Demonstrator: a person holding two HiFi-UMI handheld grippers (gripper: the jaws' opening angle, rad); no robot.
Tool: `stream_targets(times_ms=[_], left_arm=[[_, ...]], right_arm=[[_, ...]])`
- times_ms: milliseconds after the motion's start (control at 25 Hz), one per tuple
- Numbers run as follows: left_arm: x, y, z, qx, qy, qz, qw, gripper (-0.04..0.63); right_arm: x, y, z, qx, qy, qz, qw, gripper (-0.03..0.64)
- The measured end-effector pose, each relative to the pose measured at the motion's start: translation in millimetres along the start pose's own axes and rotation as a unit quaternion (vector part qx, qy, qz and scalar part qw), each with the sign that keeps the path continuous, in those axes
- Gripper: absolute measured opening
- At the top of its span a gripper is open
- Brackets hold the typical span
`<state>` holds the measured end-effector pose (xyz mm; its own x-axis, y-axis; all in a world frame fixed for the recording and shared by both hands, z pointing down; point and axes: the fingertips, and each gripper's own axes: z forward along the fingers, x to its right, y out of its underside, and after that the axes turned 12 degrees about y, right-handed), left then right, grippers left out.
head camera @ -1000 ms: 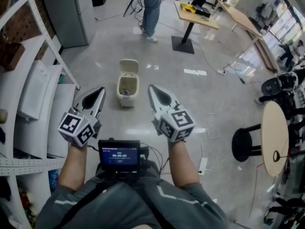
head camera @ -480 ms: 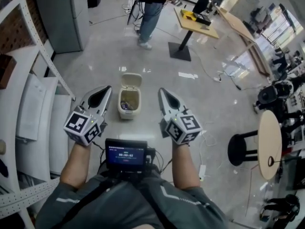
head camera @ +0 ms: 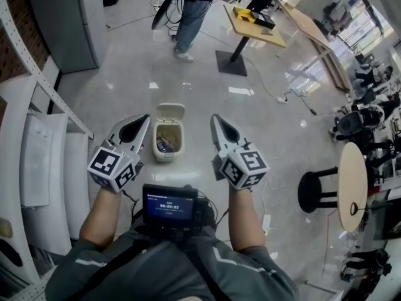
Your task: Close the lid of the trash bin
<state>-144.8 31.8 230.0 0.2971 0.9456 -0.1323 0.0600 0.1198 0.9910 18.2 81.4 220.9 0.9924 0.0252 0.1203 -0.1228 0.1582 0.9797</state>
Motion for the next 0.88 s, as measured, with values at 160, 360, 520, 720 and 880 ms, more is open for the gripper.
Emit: stream_targets(times_ms=[160, 360, 520, 720, 880], left_arm=[[-22, -1, 29, -0.01, -0.008, 0.002, 0.9999, -0.004], [-56, -12, 71, -0.015, -0.044, 0.009, 0.9989, -0.003], [-81, -18, 108, -0.025, -0.076, 0.026, 0.9965, -0.005], [-97, -21, 148, -0.041, -0.097, 0.036, 0.9938, -0.004], [-104, -19, 168, -0.056, -0.1, 0.05, 0.9922, -0.003]], right_arm=[[19, -4, 35, -0.001, -0.017, 0.008, 1.0, 0.011], [48, -14, 86, 0.004, -0.047, 0.006, 0.999, 0.011], [71, -27, 122, 0.007, -0.079, -0.003, 0.997, 0.011], [101, -35, 160, 0.005, -0.113, -0.006, 0.994, 0.011], [114, -35, 188, -0.002, -0.133, -0.002, 0.991, 0.011]])
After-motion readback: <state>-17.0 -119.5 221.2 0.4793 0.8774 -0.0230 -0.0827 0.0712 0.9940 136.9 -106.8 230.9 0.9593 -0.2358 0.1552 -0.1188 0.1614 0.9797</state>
